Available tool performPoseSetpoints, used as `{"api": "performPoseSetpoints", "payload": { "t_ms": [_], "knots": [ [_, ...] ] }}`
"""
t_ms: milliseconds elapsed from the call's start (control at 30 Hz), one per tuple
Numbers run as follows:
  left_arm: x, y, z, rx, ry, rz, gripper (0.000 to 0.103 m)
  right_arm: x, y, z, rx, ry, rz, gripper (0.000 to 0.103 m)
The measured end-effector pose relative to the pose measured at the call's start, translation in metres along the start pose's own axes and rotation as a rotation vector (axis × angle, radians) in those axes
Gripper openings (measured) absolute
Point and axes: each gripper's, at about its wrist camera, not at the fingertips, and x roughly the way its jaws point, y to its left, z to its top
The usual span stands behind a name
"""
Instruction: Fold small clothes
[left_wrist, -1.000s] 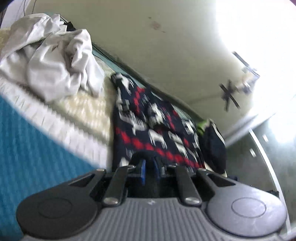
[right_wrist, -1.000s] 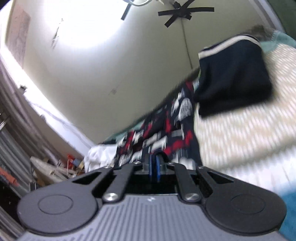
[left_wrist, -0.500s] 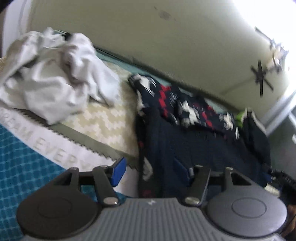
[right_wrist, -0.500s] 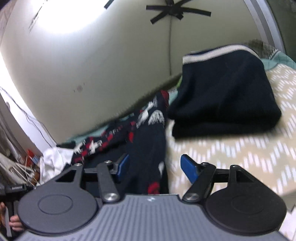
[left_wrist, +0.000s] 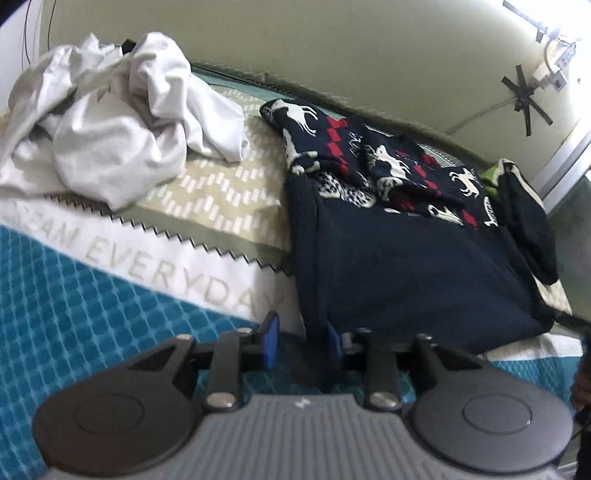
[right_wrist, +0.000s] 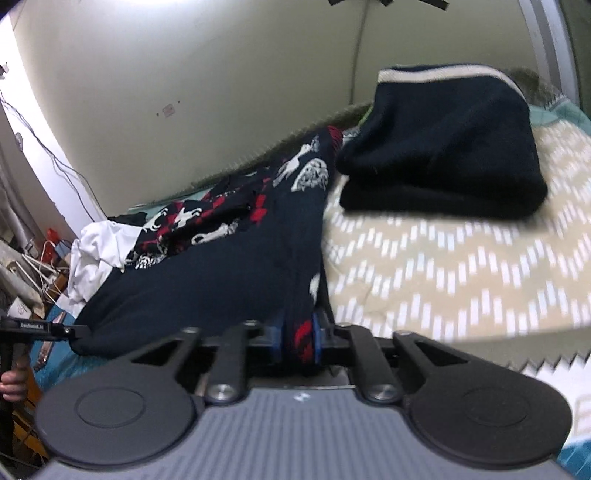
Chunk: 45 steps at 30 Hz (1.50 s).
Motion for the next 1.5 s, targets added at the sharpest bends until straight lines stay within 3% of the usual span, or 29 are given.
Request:
{"api": "performPoseSetpoints", "payload": {
  "t_ms": [67, 200, 267, 367, 533, 633, 767, 800, 867, 933, 967, 1000, 1033, 1100, 1300, 1500],
  "knots": [
    [-0.010, 0.000, 0.012, 0.022, -0.033, 0.018, 0.029, -0.013, 0.002, 0.015, -0.027, -0.072, -0.020, 0.059],
    [-0.029, -0.006, 0.056, 0.067, -0.125, 0.089, 0.030, -0.023, 0.004, 0.060, -0.073, -0.154, -0.025, 0.057],
    [-0.028, -0.017, 0.087, 0.104, -0.159, 0.092, 0.032, -0.013, 0.004, 0.089, -0.068, -0.155, 0.009, 0.056],
    [-0.007, -0.041, 0.136, 0.170, -0.192, 0.107, 0.042, 0.022, 0.016, 0.135, -0.105, -0.127, 0.045, 0.056],
    [0.075, -0.077, 0.203, 0.236, -0.137, 0.128, 0.042, 0.123, 0.031, 0.201, -0.096, 0.005, 0.085, 0.056],
    [0.131, -0.086, 0.231, 0.228, -0.080, 0.121, 0.044, 0.181, 0.038, 0.220, -0.106, 0.064, 0.069, 0.058],
    [0.189, -0.089, 0.249, 0.190, -0.020, 0.070, 0.052, 0.250, 0.042, 0.231, -0.132, 0.145, 0.035, 0.060],
    [0.198, -0.090, 0.250, 0.191, -0.014, 0.069, 0.057, 0.263, 0.043, 0.232, -0.143, 0.159, 0.030, 0.060],
    [0.219, -0.094, 0.248, 0.196, 0.005, 0.087, 0.057, 0.286, 0.046, 0.230, -0.160, 0.188, 0.019, 0.060],
    [0.235, -0.093, 0.245, 0.186, 0.036, 0.090, 0.047, 0.304, 0.046, 0.228, -0.157, 0.214, 0.015, 0.060],
    [0.234, -0.095, 0.242, 0.193, 0.007, 0.098, 0.034, 0.310, 0.047, 0.226, -0.154, 0.228, 0.025, 0.059],
    [0.233, -0.097, 0.239, 0.209, 0.008, 0.086, 0.013, 0.315, 0.047, 0.224, -0.160, 0.243, 0.042, 0.052],
    [0.229, -0.097, 0.237, 0.212, 0.012, 0.068, 0.011, 0.317, 0.051, 0.220, -0.178, 0.255, 0.049, 0.024],
    [0.212, -0.100, 0.232, 0.226, -0.024, 0.063, 0.010, 0.310, 0.060, 0.215, -0.240, 0.234, 0.033, 0.013],
    [0.118, -0.115, 0.195, 0.295, -0.174, -0.010, 0.010, 0.228, 0.081, 0.212, -0.300, 0.083, 0.089, 0.010],
    [0.028, -0.121, 0.111, 0.363, -0.314, -0.069, 0.010, 0.106, 0.092, 0.161, -0.387, -0.098, 0.143, 0.010]
  ]
}}
